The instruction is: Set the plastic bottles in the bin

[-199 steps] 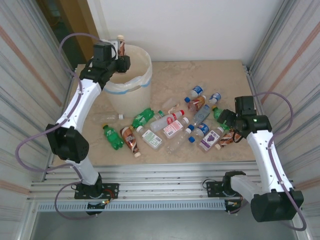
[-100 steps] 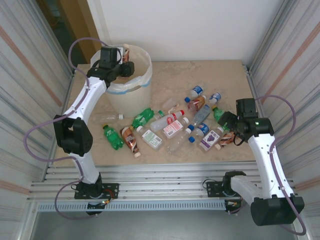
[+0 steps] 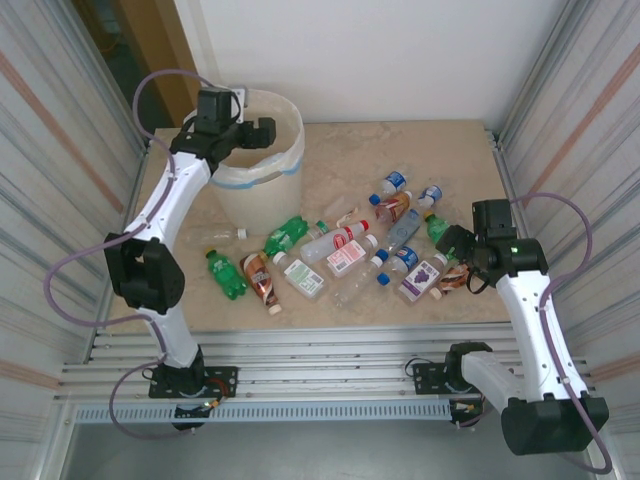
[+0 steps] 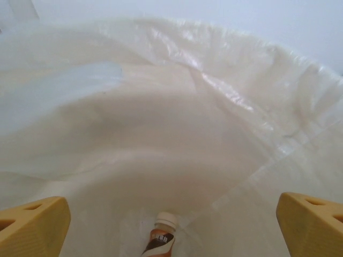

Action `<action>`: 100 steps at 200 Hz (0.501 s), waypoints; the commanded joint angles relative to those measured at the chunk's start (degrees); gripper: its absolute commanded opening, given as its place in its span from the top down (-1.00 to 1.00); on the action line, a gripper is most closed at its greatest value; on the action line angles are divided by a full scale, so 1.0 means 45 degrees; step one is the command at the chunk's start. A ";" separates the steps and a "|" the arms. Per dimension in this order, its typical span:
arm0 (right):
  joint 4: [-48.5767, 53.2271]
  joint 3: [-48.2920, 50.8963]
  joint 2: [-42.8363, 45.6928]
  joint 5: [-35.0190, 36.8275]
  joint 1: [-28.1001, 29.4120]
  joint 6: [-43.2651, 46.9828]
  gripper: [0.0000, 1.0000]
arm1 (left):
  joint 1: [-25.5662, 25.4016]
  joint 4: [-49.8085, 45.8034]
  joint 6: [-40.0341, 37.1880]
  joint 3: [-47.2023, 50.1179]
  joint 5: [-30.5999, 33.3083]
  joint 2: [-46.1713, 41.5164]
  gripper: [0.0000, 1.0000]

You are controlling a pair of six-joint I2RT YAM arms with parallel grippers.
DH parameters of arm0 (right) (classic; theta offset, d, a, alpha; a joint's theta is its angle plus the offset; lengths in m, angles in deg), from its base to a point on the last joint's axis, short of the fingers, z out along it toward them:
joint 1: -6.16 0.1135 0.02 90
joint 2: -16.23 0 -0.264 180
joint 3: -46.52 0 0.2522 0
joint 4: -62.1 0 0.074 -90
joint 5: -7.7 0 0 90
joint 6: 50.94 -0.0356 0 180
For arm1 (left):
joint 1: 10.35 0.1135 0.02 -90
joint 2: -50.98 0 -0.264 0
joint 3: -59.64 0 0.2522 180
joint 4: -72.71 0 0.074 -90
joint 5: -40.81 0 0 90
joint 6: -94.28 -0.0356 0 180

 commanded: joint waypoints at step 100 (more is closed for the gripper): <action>0.0365 0.0518 0.0622 0.0320 -0.0148 0.0307 -0.95 | 0.0096 -0.0254 0.1240 0.0181 -0.1297 -0.3799 -0.97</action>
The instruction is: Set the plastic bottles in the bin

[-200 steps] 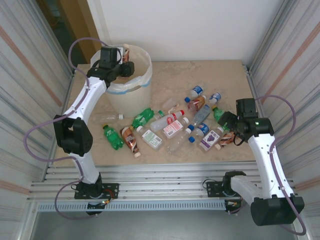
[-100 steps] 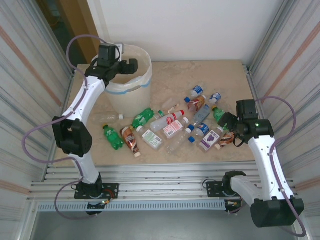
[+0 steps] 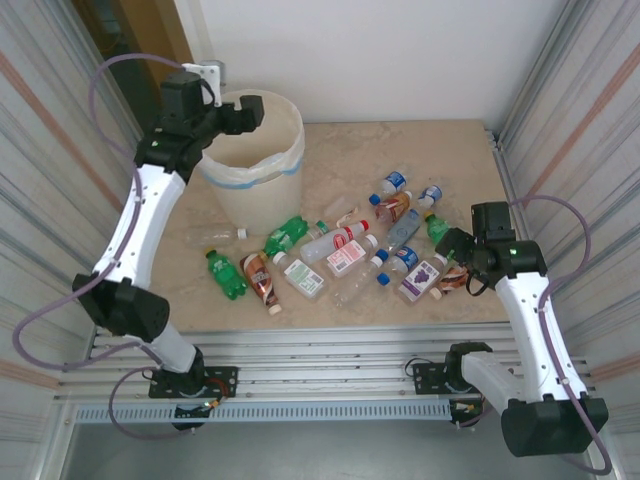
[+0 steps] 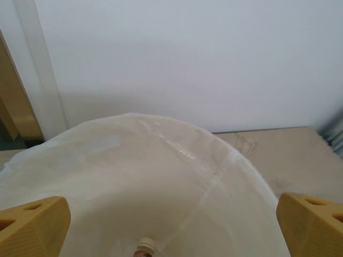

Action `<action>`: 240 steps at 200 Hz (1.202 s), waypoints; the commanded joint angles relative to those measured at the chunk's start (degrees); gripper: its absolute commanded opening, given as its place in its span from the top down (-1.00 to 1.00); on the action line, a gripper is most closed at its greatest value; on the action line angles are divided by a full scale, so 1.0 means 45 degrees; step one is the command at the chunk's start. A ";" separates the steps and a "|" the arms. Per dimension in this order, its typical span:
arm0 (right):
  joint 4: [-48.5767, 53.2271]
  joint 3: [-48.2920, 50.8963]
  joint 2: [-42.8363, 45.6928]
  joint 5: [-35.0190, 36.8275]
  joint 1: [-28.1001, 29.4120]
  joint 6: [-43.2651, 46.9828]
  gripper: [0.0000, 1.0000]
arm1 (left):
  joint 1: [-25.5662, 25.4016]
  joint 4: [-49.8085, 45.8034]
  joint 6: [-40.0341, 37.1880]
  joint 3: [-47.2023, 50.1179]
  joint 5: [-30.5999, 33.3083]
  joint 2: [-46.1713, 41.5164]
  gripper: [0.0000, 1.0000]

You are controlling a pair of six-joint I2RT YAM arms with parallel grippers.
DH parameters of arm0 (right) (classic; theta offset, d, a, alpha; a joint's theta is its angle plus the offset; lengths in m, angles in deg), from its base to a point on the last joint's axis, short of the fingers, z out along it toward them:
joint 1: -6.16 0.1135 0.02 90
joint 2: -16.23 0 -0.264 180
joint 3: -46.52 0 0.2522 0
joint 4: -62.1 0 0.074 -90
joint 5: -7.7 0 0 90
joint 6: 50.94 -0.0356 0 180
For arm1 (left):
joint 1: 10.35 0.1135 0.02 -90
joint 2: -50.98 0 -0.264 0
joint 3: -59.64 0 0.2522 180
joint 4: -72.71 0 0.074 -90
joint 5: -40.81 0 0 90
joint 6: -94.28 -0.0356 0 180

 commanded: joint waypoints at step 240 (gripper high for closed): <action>-0.2598 0.3325 -0.0521 -0.2973 -0.4059 -0.0825 -0.68 | -0.2245 0.0885 0.2232 0.9166 -0.0422 -0.7996 -0.97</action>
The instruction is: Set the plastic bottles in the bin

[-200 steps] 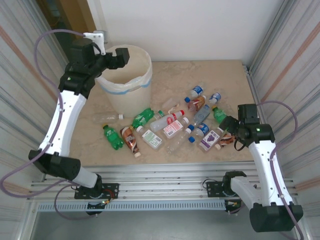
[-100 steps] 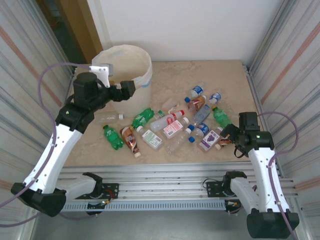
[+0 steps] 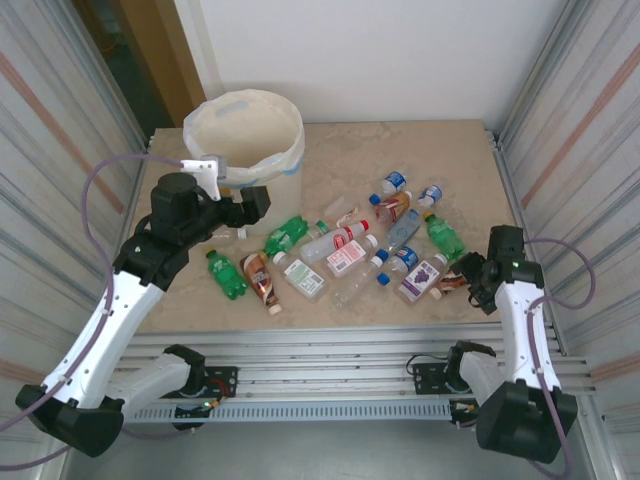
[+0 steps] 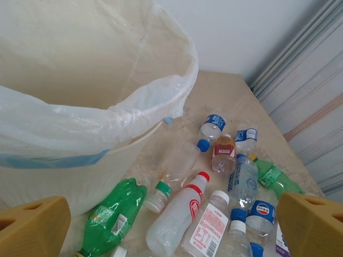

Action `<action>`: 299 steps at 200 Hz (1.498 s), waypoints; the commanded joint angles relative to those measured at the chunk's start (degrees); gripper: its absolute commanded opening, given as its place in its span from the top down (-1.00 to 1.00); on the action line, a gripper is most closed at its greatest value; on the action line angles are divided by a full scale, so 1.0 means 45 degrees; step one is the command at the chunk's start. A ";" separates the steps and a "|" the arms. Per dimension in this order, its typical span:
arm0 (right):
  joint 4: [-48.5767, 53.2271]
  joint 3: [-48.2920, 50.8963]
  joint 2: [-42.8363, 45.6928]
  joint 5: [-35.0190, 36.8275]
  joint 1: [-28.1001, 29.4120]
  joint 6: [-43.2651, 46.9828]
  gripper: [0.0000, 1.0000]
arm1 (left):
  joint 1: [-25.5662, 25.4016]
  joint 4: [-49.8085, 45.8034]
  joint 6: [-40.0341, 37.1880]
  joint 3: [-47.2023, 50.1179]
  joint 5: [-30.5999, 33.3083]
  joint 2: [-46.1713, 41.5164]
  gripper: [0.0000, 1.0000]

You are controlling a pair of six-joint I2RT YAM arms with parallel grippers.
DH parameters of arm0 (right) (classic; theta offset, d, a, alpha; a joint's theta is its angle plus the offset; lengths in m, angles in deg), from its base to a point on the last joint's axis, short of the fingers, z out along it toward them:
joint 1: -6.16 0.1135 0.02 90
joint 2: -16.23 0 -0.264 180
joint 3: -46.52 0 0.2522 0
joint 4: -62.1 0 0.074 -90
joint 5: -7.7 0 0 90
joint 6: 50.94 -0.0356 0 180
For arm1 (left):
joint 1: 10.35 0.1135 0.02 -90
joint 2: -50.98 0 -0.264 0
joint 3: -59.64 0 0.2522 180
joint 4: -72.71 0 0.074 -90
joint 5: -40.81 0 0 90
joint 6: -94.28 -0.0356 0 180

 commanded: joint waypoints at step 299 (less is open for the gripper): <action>-0.4428 0.0469 -0.5422 -0.1813 -0.2206 0.1310 -0.50 | 0.0013 0.0348 0.0012 0.0075 0.0313 0.0415 -0.97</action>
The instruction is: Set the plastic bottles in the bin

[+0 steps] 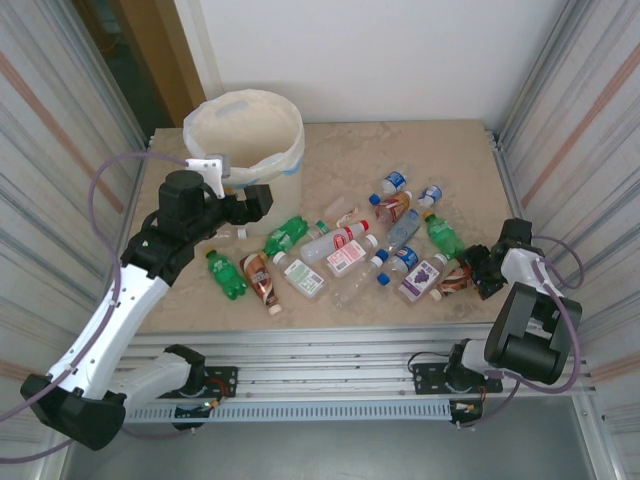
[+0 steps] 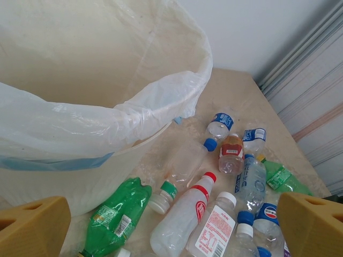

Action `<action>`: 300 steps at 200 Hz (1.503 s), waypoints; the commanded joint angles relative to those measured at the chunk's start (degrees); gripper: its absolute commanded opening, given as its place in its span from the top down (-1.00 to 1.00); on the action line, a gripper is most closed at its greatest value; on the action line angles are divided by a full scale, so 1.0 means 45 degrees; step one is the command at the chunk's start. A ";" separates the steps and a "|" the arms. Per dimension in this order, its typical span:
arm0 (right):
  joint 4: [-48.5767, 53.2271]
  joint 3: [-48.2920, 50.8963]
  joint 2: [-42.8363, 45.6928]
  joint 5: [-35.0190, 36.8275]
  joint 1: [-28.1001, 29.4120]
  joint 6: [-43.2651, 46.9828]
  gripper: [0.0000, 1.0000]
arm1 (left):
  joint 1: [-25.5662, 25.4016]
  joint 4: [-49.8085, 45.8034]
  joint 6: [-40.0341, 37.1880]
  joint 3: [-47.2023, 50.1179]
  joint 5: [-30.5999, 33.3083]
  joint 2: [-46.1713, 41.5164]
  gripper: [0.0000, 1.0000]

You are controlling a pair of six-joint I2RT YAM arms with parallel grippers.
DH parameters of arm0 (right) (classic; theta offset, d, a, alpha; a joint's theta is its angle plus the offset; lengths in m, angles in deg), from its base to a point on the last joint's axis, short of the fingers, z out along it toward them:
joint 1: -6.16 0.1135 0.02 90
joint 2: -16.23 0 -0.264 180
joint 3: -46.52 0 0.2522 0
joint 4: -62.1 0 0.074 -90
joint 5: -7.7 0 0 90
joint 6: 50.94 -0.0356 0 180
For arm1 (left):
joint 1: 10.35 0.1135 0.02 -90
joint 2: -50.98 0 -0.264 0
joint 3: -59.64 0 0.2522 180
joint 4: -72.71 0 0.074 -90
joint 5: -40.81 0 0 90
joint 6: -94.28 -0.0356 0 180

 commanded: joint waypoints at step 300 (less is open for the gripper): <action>0.3847 -0.4080 0.5425 0.0194 0.1800 -0.0219 0.23 | -0.0714 0.0102 -0.0213 -0.0180 -0.2517 -0.0366 -0.97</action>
